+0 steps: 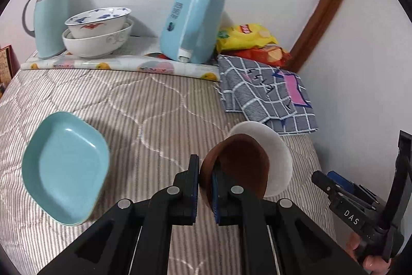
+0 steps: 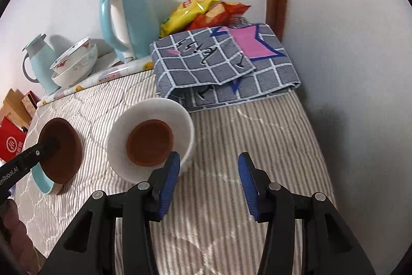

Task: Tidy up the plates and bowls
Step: 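Lower the second brown bowl into the white bowl and open the left tool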

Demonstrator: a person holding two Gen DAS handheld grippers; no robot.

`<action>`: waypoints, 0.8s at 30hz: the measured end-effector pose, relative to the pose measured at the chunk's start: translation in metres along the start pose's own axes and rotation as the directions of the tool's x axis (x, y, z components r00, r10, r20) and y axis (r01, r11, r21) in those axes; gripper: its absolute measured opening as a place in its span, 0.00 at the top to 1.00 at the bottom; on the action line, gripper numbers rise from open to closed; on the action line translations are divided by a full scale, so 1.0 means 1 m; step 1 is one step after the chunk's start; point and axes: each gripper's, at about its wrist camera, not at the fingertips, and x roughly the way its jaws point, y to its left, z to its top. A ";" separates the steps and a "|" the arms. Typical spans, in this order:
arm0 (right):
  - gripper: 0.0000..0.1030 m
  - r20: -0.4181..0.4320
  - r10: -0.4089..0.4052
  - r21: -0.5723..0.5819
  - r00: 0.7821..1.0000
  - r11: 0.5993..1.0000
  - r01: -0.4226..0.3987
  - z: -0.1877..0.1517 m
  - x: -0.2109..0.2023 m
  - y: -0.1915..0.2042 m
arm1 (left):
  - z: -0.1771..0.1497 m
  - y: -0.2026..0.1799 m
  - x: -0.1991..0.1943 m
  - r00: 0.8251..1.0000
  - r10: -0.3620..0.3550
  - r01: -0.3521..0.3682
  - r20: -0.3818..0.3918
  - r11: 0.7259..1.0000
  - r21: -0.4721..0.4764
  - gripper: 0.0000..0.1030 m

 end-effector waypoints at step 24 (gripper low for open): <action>0.55 0.030 -0.027 0.053 0.999 0.998 0.025 -0.006 0.004 -0.045 | 0.003 -0.048 0.057 0.998 0.005 0.000 -0.068 0.998 0.059 0.91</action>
